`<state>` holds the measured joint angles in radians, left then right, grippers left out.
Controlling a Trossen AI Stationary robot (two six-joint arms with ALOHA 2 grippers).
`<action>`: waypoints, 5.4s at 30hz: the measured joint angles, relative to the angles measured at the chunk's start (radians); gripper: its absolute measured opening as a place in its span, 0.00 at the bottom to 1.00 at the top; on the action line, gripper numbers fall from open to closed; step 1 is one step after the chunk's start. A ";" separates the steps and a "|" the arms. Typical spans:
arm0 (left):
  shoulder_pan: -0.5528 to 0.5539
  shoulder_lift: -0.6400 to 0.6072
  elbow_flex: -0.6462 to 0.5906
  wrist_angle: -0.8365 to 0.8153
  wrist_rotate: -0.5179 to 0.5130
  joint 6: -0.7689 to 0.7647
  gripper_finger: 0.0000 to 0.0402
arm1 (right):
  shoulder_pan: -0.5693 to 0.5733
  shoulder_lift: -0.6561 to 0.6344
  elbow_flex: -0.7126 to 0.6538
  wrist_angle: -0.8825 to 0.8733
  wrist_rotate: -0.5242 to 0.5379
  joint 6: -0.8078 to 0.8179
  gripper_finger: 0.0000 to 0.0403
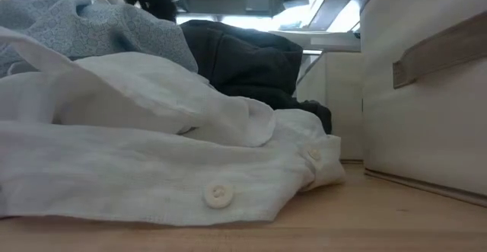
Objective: Sort clothes
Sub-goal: Put the black shorts into the top bin
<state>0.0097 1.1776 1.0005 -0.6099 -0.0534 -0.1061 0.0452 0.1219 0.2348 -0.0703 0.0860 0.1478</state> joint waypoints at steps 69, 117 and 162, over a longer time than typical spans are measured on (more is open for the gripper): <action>-0.010 0.078 0.160 0.205 -0.379 0.350 0.03 | 0.000 0.000 -0.001 0.029 0.011 0.002 0.79; 0.091 0.075 0.310 0.444 -0.378 0.507 0.05 | 0.000 1.011 0.547 0.271 0.286 -0.240 0.78; 0.042 0.127 0.310 0.298 0.020 0.411 0.05 | -0.019 1.338 0.849 0.481 0.101 -0.747 0.78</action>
<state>0.0515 1.3045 1.3109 -0.3120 -0.0334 0.3052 0.0257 1.4598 1.0838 0.4110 0.1869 -0.5989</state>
